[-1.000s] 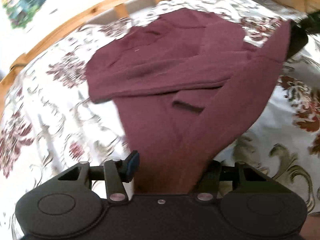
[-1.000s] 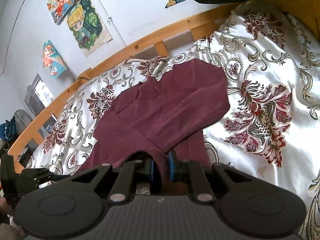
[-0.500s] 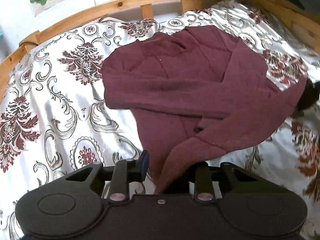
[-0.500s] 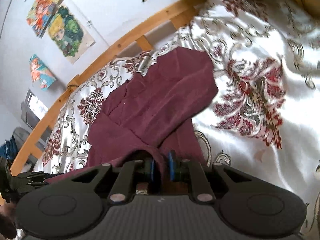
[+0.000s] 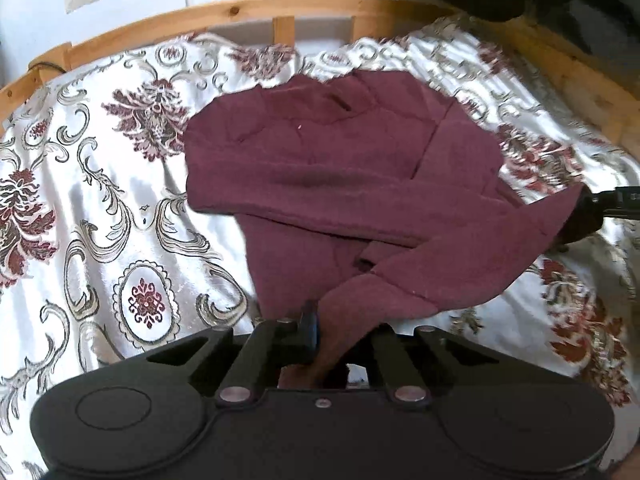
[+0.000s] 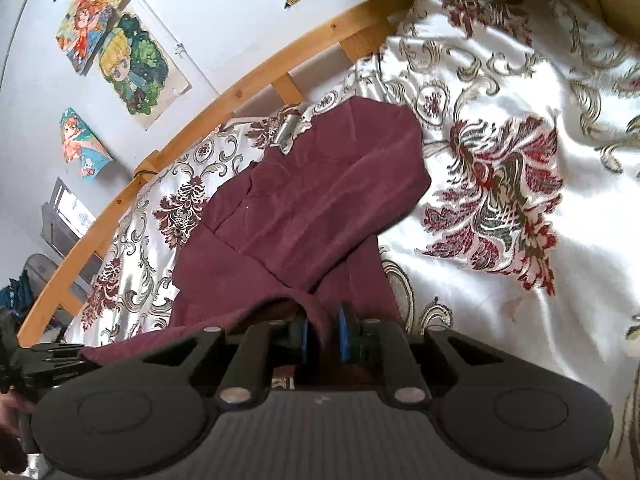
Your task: Fold small clothes
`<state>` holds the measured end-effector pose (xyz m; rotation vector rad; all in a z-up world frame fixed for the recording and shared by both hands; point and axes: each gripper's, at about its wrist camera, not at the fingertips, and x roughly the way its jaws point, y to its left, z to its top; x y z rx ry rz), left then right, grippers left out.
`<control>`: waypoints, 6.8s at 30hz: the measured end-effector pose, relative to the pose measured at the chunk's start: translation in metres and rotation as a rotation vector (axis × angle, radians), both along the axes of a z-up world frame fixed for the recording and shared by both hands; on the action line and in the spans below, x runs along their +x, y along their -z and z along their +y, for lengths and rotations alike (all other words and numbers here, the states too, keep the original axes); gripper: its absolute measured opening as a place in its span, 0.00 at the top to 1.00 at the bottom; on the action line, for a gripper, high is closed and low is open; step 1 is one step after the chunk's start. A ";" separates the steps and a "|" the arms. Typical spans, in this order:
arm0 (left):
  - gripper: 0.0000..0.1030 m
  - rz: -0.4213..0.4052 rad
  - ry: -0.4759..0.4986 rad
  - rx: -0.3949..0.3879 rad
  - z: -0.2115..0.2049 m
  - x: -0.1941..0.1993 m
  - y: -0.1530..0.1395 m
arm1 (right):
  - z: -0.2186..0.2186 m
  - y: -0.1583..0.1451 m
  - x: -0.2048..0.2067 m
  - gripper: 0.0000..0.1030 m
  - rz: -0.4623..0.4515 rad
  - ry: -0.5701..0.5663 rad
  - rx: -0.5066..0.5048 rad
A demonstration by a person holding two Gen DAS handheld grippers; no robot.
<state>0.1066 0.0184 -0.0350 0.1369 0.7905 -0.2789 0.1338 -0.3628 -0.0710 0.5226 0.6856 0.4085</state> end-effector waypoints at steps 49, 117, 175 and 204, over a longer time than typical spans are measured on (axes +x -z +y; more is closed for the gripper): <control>0.94 0.174 -0.155 -0.153 0.055 0.287 -0.022 | 0.087 -0.046 0.235 0.92 -0.014 -0.053 -0.506; 0.97 0.008 -0.349 -0.379 0.100 0.078 0.031 | 0.031 0.022 0.040 0.96 0.071 0.178 0.042; 0.98 -0.038 -0.361 -0.363 0.101 0.109 0.037 | 0.072 0.013 0.206 0.96 -0.045 0.040 -0.317; 0.98 -0.054 -0.305 -0.385 0.109 0.106 0.041 | 0.272 -0.016 0.229 0.46 -0.186 -0.557 -0.491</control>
